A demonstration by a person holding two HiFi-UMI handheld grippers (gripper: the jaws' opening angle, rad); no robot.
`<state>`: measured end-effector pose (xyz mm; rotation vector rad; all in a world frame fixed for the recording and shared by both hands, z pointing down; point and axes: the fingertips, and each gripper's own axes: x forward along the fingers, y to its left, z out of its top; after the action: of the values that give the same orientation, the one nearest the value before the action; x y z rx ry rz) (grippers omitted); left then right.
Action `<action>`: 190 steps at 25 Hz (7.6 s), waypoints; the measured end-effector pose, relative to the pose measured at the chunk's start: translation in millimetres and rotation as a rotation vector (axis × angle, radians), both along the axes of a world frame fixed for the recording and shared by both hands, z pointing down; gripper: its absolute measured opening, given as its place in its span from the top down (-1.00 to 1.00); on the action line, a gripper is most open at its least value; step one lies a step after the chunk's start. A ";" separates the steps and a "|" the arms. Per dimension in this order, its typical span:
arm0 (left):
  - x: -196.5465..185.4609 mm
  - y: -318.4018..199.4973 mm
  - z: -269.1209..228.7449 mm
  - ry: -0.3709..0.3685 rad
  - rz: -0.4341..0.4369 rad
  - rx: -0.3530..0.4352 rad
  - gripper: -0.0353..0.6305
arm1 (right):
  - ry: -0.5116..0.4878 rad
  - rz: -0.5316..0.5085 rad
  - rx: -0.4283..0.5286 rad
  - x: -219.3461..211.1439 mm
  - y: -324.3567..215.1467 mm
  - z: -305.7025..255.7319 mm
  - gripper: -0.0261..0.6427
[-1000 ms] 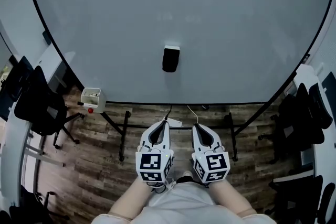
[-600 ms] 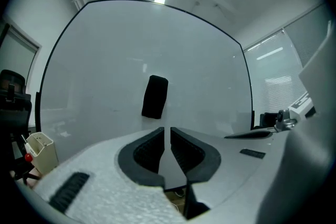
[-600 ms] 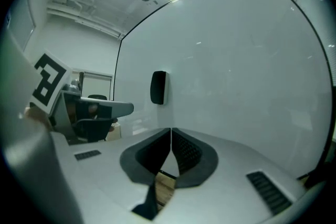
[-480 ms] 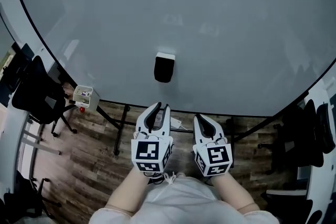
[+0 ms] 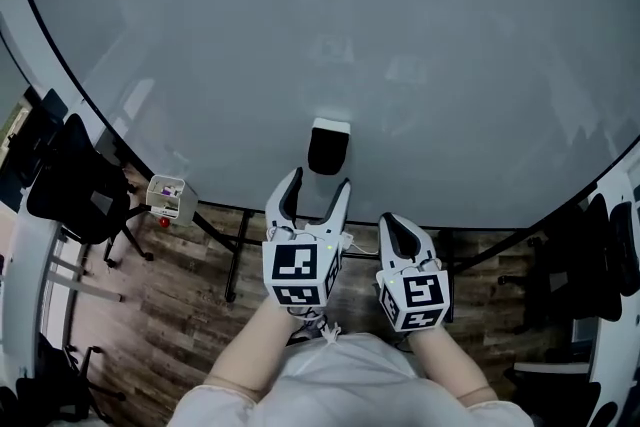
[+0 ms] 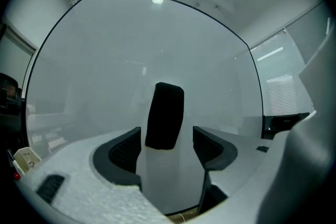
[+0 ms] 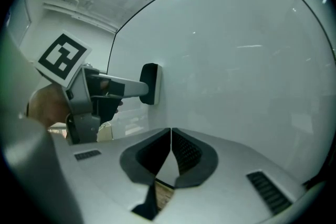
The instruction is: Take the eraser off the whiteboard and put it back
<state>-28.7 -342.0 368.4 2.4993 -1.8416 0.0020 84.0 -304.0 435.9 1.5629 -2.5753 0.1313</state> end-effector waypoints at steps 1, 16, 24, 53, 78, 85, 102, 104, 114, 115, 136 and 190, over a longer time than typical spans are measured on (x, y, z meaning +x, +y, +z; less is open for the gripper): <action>-0.3 -5.2 -3.8 -0.002 -0.001 0.007 -0.01 | -0.002 0.005 -0.002 -0.7 -2.2 0.1 0.83; 3.6 -45.2 -17.7 -0.054 -0.059 0.076 0.05 | 0.006 0.061 -0.008 13.0 -29.5 -2.4 0.83; 4.3 -43.3 -16.7 -0.076 -0.058 0.091 0.12 | 0.008 0.081 -0.011 20.3 -26.7 1.6 0.83; -44.8 41.6 70.7 -0.042 0.045 -0.086 0.14 | -0.037 0.136 -0.025 -28.9 23.9 12.3 0.83; -61.6 38.1 79.0 -0.002 0.031 -0.126 0.14 | -0.019 0.105 -0.029 -51.6 24.0 14.6 0.83; -54.9 20.3 50.7 0.000 0.031 -0.048 0.14 | -0.017 0.102 -0.015 -46.5 14.7 7.2 0.84; -58.1 -30.8 -38.0 -0.025 -0.014 0.120 0.14 | 0.000 0.090 0.021 -45.0 -3.8 -8.0 0.83; -57.1 -35.0 -40.1 -0.028 -0.022 0.122 0.14 | -0.001 0.087 0.017 -45.3 -5.0 -6.3 0.83; -53.5 -44.7 -36.2 -0.034 -0.041 0.093 0.14 | -0.035 0.085 -0.030 -41.2 -6.7 5.3 0.83; -54.2 -44.9 -37.2 -0.032 -0.042 0.092 0.14 | -0.035 0.086 -0.032 -40.1 -6.4 5.8 0.83; -52.4 3.8 -2.2 -0.068 0.007 0.074 0.09 | -0.042 0.060 -0.074 -50.0 21.3 19.6 0.83; -32.4 55.4 81.9 -0.026 0.152 -0.123 0.84 | 0.036 0.028 -0.045 -58.1 33.7 25.5 0.84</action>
<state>-61.1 -286.6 450.3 2.5575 -1.6016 0.1480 25.9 -270.3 461.5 1.5720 -2.5057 0.1606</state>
